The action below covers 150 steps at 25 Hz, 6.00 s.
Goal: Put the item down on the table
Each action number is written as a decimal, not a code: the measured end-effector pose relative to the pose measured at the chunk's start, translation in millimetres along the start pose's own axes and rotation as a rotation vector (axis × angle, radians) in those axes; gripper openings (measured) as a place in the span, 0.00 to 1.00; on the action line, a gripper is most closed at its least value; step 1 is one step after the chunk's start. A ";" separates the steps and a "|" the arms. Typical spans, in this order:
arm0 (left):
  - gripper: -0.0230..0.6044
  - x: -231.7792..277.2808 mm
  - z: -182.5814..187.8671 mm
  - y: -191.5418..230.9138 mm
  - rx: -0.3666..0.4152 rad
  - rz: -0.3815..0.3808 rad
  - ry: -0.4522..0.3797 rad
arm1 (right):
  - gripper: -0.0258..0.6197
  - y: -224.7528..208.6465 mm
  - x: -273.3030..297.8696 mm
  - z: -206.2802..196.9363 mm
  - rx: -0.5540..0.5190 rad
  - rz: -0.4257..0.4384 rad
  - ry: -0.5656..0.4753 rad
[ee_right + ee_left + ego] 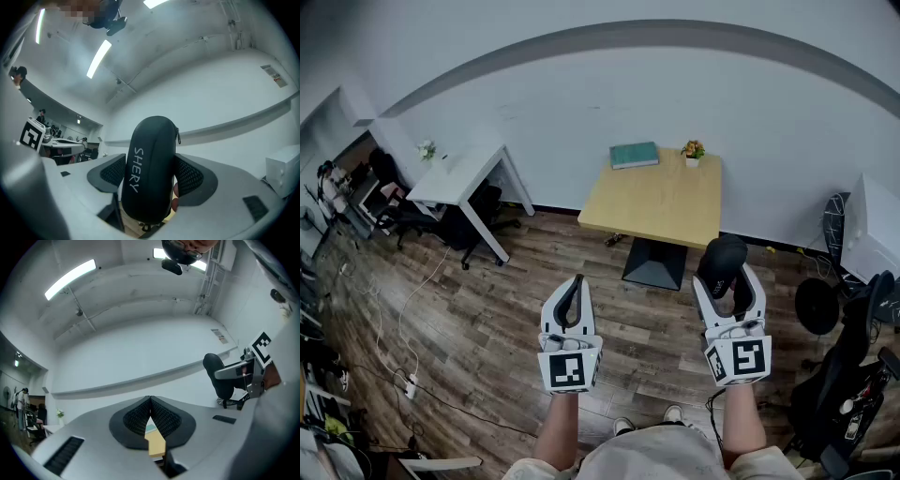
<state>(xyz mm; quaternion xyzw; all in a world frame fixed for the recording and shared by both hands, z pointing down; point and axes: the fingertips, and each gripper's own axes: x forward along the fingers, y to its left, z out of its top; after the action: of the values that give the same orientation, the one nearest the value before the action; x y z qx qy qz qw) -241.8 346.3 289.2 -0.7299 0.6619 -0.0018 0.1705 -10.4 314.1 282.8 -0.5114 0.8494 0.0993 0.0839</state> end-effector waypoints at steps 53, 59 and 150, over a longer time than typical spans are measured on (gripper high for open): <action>0.05 238.2 -86.6 -72.9 -0.104 -0.187 0.062 | 0.56 -162.4 132.5 -88.5 0.018 -0.159 0.116; 0.05 273.6 -106.0 -37.0 -0.112 -0.178 0.055 | 0.56 -148.9 188.1 -101.4 0.004 -0.136 0.127; 0.05 591.4 -293.6 -140.1 -0.133 -0.271 0.218 | 0.56 -335.9 425.0 -423.1 0.192 -0.064 0.701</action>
<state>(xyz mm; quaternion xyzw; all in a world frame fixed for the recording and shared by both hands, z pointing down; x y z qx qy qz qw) -100.5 -288.7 469.0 -0.8175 0.5709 -0.0599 0.0473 72.9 -309.3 560.0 -0.5305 0.8157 -0.1647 -0.1615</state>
